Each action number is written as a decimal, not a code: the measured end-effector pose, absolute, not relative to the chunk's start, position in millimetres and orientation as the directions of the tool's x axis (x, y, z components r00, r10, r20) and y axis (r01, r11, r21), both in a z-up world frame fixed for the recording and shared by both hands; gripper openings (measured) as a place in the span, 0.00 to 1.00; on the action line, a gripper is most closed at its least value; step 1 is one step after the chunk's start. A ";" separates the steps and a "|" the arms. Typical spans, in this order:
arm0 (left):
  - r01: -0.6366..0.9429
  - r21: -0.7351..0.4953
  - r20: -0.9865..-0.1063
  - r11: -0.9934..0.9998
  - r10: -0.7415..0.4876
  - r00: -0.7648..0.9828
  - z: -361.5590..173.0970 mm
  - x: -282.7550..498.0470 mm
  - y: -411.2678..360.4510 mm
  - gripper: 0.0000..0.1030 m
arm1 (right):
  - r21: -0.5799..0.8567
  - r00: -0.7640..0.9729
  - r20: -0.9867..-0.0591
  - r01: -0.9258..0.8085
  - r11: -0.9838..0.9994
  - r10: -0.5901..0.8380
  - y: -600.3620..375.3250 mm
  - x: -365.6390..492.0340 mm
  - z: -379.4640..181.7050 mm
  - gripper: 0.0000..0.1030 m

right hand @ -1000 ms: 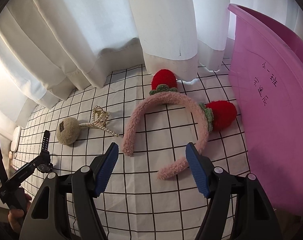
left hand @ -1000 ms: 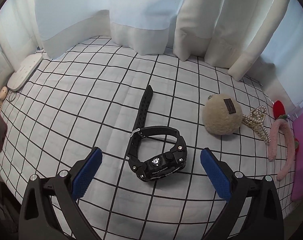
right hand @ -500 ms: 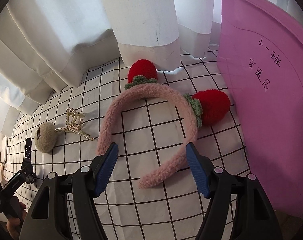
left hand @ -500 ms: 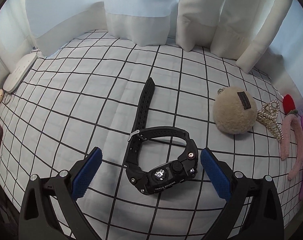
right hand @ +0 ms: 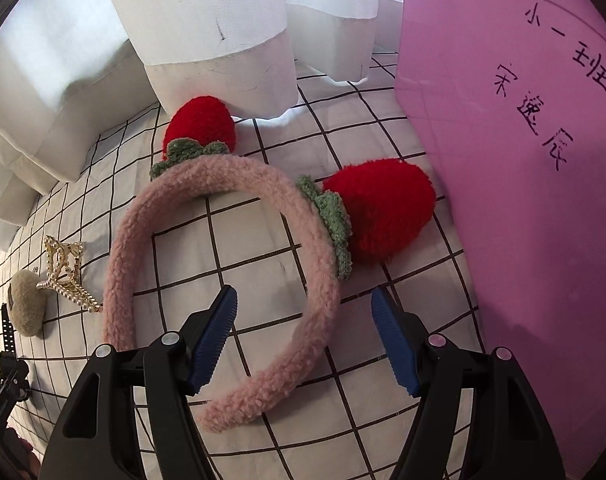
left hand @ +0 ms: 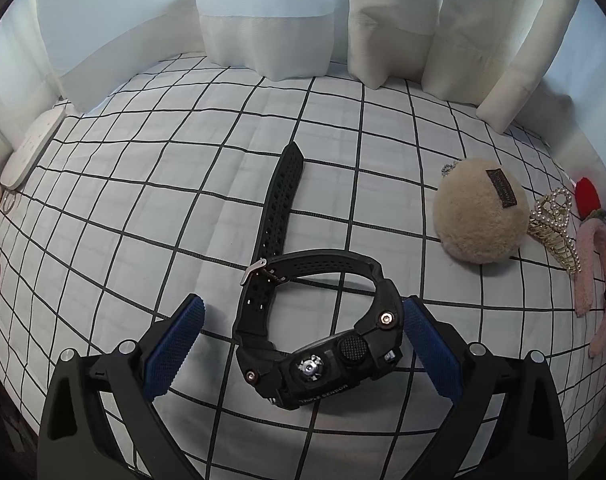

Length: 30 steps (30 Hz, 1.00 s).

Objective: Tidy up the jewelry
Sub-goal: 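Close the left tool on the black wristwatch while the right tool grasps the pink strawberry headband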

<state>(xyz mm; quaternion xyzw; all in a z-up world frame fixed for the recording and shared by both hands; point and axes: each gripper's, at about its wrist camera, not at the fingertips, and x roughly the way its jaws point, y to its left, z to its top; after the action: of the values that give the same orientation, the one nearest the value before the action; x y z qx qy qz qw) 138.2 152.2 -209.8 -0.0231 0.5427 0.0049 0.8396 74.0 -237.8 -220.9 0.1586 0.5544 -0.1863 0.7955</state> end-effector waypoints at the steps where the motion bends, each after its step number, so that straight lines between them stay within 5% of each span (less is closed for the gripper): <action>1: -0.034 -0.034 -0.913 0.999 -0.017 0.408 -211.1 138.5 152.4 0.94 | 0.043 0.313 -0.942 0.475 0.879 -0.123 -239.1 74.9 -222.7 0.65; 24: -0.063 -0.009 -0.906 0.998 0.019 0.423 -215.5 138.6 152.7 0.92 | 0.002 0.346 -0.922 0.453 0.892 -0.173 -236.2 70.5 -241.2 0.73; 26: -0.083 -0.010 -0.904 0.997 0.027 0.427 -213.8 136.6 153.9 0.88 | 0.001 0.352 -0.920 0.443 0.896 -0.173 -233.0 69.9 -240.1 0.68; 30: -0.082 -0.009 -0.903 0.997 0.027 0.429 -211.6 135.5 154.1 0.81 | -0.005 0.363 -0.915 0.430 0.903 -0.178 -222.6 71.8 -236.2 0.43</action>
<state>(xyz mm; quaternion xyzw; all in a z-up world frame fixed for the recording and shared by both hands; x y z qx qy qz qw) 135.5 154.1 -211.6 -0.0259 0.5331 0.0322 0.8450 71.8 -222.6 -236.2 0.1185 0.5328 -0.1861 0.8170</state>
